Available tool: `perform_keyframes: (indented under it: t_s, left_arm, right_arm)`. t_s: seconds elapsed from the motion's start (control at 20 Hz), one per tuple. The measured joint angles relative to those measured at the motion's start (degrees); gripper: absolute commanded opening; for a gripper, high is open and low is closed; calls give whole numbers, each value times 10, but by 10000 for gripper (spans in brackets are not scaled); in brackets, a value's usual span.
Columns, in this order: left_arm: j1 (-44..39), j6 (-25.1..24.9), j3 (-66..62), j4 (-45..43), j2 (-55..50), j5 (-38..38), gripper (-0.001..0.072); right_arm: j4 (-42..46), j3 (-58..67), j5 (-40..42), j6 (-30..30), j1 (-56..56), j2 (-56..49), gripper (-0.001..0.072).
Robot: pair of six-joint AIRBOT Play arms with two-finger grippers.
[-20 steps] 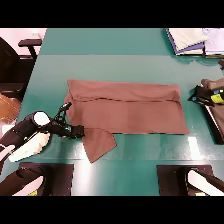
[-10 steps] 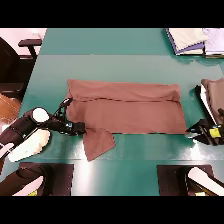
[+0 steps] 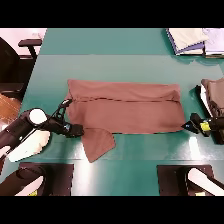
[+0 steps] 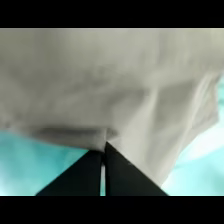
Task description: Fold the shirts.
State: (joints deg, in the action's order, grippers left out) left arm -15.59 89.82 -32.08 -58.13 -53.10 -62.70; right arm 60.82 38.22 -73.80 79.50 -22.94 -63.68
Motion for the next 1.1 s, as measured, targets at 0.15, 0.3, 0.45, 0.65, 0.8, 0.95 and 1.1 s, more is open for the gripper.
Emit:
perform_keyframes:
  t_s: [0.15,0.3,0.45,0.65,0.8,0.95,1.1]
  left_arm:
    - [0,23,0,-40,64,-70,26]
    - [0,45,-2,-55,130,-159,26]
    - [0,55,-28,-61,163,-200,26]
    - [5,61,-85,-106,166,-139,26]
    - [28,56,-125,-140,119,-90,27]
    - [45,35,-160,-155,34,-36,27]
    - [52,17,-191,-161,-59,17,28]
  right_arm:
    - [63,15,-51,-1,27,49,21]
    - [127,14,-118,0,44,121,20]
    - [156,31,-154,15,50,176,19]
    - [152,100,-150,28,86,158,19]
    - [143,168,-122,37,134,91,20]
    - [140,244,-99,44,174,5,20]
    - [138,316,-89,48,197,-81,21]
